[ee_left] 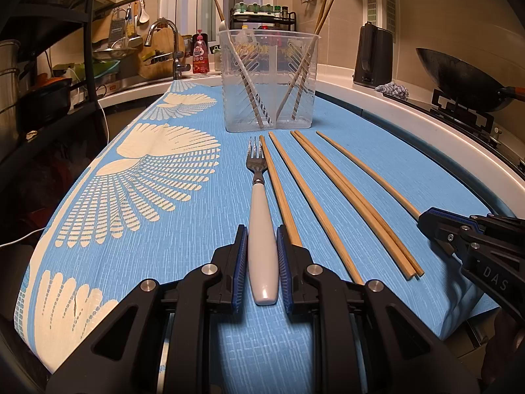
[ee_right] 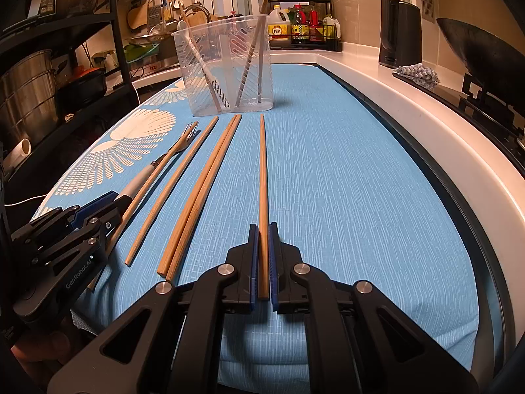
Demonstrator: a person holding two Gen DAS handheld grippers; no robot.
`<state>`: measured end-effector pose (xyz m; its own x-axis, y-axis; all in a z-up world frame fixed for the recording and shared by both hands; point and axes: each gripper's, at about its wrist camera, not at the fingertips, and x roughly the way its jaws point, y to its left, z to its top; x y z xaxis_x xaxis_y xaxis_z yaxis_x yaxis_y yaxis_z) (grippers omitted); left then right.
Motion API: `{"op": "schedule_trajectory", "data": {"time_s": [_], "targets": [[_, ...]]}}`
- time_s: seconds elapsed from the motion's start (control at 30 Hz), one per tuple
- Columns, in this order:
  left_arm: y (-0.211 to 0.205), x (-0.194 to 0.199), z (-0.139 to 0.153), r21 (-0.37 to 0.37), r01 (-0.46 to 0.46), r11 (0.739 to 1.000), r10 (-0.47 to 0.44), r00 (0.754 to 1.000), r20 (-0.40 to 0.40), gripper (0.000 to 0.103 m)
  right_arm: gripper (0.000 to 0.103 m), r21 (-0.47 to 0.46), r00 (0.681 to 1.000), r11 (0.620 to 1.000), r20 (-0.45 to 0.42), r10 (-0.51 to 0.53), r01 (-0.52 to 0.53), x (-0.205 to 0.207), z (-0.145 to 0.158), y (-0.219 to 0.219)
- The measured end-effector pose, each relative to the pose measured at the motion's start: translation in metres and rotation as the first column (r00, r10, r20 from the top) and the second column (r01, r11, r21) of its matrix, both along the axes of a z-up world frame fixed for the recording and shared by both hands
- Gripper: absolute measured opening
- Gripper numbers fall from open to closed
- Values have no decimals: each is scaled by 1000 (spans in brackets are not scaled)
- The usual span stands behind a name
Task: Organize utensils
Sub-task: 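Close left tool on the white-handled fork while right tool grips a wooden chopstick, then lift the fork with left tool while right tool lifts its chopstick over the container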
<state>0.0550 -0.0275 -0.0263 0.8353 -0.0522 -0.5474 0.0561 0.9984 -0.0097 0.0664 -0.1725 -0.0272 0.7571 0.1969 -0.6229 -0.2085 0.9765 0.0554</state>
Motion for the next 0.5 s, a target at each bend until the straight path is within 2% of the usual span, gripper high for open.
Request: {"op": "schedule_trajectory", "data": {"time_s": [0.3, 0.5], "targets": [[-1, -1, 1, 3, 1, 1000, -1, 1000, 0, 18, 6, -14, 1000, 1000, 5, -1, 1, 1, 2, 1], [-1, 0, 3, -9, 6, 1000, -6, 1000, -12, 18, 6, 15, 1000, 1000, -15, -18, 18, 2, 4, -3]]}}
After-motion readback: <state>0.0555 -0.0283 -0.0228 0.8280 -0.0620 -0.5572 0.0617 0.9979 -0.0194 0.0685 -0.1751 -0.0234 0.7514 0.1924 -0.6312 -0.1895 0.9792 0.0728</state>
